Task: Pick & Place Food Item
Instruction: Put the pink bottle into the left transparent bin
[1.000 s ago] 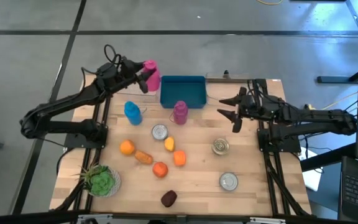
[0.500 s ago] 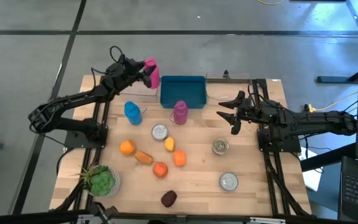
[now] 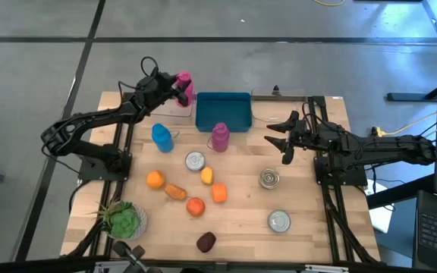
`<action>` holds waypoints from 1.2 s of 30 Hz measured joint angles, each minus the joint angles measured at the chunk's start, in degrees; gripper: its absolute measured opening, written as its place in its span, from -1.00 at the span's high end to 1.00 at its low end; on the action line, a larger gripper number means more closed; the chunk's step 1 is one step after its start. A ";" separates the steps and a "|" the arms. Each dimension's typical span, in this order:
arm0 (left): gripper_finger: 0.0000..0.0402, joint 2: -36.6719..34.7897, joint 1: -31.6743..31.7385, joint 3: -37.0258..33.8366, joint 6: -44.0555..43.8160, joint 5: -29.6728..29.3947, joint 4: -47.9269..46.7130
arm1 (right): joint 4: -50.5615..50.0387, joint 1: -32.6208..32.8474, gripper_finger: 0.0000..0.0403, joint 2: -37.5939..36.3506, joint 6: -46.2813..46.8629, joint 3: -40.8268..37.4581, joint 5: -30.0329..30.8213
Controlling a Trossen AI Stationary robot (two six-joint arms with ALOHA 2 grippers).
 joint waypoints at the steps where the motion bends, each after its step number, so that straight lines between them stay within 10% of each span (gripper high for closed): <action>1: 0.19 0.34 0.07 0.00 0.01 0.04 -0.04 | 0.01 0.00 -0.03 0.00 -0.05 0.00 0.00; 36: 0.19 7.60 2.54 -13.03 -5.46 1.57 25.91 | -0.20 -0.02 -0.03 0.02 1.43 0.00 0.04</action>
